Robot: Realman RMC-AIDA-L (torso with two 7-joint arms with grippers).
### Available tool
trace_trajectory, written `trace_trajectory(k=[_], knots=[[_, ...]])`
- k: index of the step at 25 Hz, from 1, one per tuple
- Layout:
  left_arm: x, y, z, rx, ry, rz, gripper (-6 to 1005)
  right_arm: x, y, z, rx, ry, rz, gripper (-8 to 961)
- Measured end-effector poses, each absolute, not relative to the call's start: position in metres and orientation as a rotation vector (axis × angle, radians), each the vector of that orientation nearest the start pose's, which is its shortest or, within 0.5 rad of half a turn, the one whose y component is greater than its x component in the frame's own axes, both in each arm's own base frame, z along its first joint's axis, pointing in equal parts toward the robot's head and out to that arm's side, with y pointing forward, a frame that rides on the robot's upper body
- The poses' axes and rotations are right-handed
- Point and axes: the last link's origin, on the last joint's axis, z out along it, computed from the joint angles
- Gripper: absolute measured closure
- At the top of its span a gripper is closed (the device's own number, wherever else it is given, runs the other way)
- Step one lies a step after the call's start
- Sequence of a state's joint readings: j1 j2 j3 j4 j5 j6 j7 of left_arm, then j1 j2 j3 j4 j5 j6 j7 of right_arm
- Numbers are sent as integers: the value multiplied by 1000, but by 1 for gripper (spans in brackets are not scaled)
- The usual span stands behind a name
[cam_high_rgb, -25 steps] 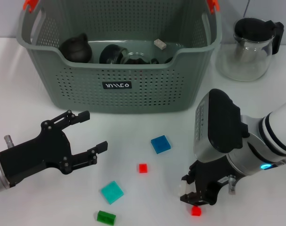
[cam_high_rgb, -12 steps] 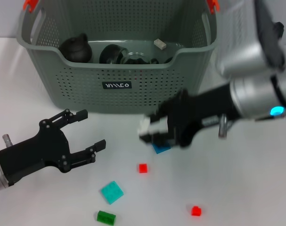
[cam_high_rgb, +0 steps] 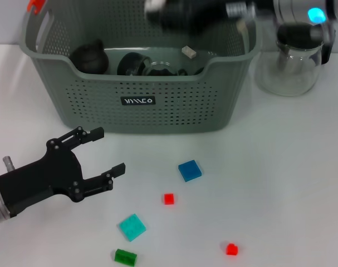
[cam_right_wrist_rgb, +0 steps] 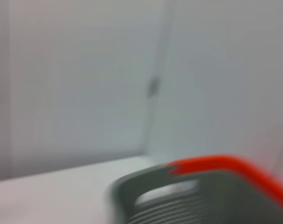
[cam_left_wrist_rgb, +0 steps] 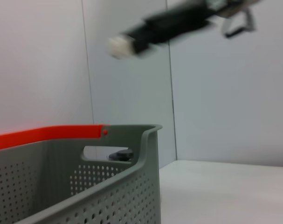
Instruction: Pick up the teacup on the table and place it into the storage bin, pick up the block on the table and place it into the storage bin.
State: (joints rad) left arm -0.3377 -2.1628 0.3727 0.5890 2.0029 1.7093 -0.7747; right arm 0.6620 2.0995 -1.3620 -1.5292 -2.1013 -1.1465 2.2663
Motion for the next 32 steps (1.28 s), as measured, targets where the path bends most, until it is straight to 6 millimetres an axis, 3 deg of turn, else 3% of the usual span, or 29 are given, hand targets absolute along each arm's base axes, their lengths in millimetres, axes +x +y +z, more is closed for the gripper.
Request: trace_trajectory(k=[7,10,15,19,22,27,32], knots=[[-305,257,-5,-2446,-224,-843,172,30,444,38,-2346,396,438,440],[-305,257,-5,-2445,-224,-843,172,36,455,38,-2331,440,414,433],[-305,257,-5,-2445,-223,-843,172,38,455,42,-2318,432,417,421],[-304,257,-5,-2446,-222,-844,172,41,440,51,-2318,402,468,411],[-304,257,-5,-2447,-221,-844,172,46,423,58,-2346,385,548,176],[-304,257,-5,-2447,-221,-844,172,68,370,55,-2547,252,654,9],[-305,256,-5,-2449,-226,-841,172,107,321,46,-2782,155,656,8]])
